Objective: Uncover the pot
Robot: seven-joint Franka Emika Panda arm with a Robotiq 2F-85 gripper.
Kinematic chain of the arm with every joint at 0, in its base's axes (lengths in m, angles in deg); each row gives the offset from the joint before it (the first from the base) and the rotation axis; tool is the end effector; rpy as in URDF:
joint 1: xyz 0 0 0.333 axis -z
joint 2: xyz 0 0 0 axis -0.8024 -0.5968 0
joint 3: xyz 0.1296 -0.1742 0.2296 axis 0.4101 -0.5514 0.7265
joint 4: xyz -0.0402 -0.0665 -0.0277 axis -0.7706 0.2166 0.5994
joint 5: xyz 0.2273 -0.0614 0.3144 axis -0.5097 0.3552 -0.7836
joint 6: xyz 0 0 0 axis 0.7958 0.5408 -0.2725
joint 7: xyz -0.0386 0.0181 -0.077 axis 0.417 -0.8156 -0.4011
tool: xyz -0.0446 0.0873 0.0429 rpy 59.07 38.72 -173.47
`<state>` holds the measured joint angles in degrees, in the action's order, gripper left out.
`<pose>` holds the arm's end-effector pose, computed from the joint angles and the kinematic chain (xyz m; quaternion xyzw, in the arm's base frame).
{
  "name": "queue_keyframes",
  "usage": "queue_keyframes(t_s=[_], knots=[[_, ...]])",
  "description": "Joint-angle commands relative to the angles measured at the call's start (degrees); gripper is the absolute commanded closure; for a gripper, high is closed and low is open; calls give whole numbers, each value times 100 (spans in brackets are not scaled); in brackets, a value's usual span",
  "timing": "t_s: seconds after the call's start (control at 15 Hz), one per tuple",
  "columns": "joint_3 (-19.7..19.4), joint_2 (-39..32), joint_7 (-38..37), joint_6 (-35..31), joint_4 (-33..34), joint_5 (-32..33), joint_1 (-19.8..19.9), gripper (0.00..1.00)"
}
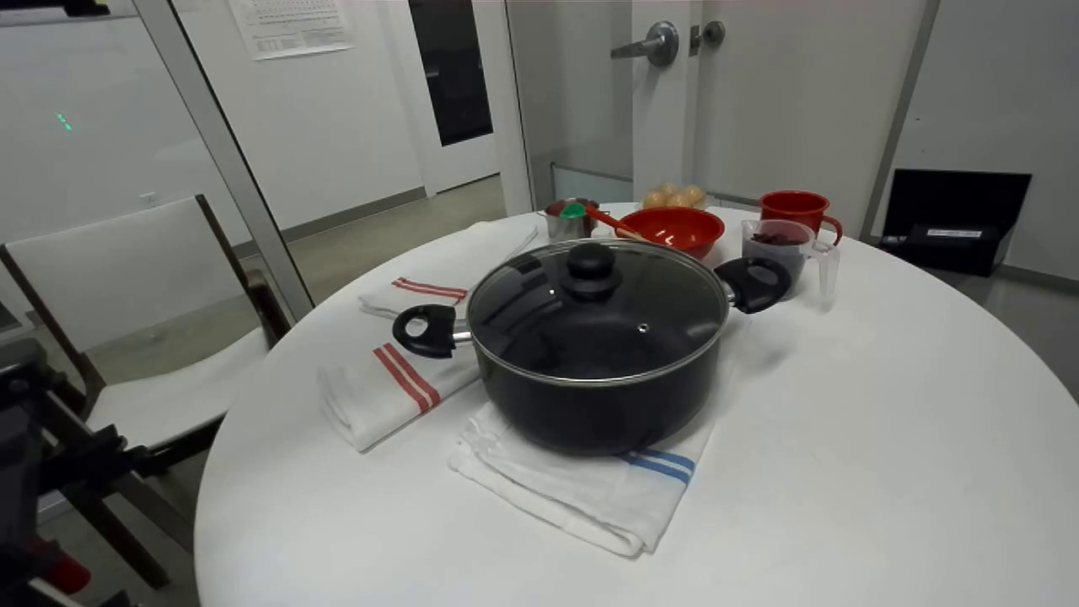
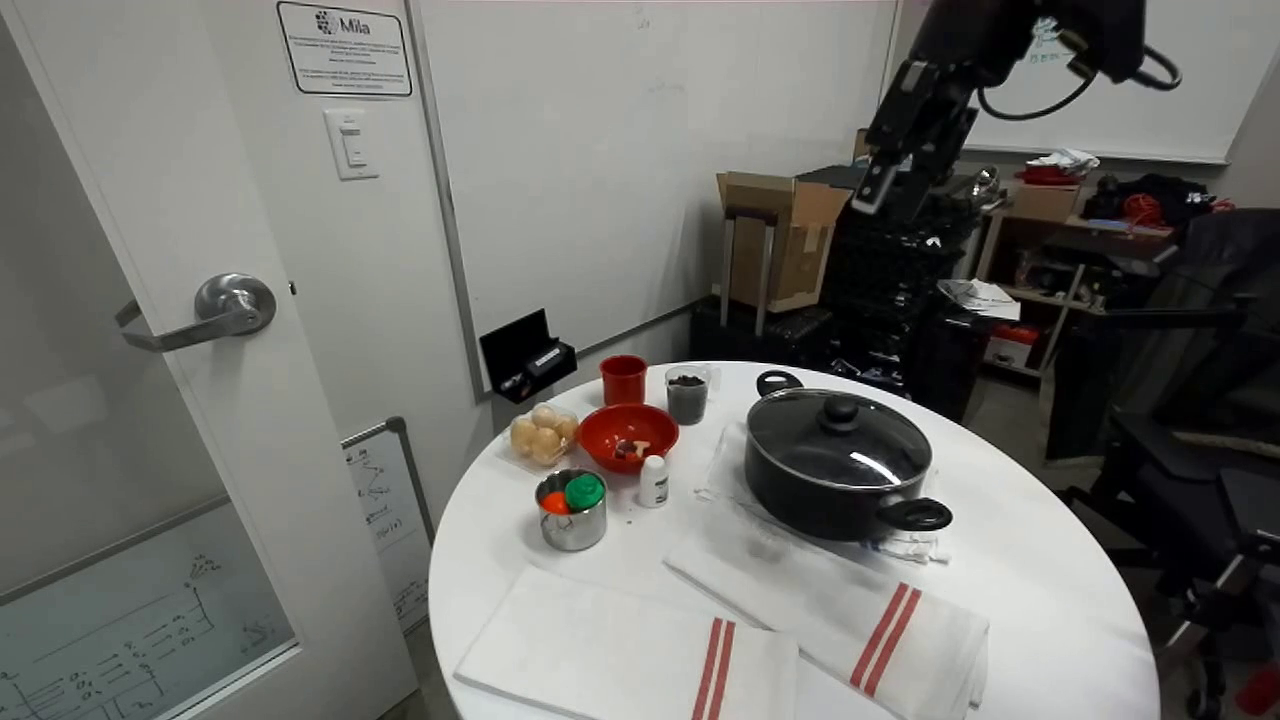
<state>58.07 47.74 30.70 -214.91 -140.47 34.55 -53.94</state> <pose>0.5344 -0.0166 0.4291 -0.9854 0.0872 -0.1118 0.0942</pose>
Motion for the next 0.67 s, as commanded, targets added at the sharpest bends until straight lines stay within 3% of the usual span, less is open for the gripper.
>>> queue_keyframes(t_s=[0.0, 0.6], knots=[[-4, -962, -667, -460, 546, 7, 156, 0], [-308, -2223, -1830, -550, 1092, 37, 444, 0]])
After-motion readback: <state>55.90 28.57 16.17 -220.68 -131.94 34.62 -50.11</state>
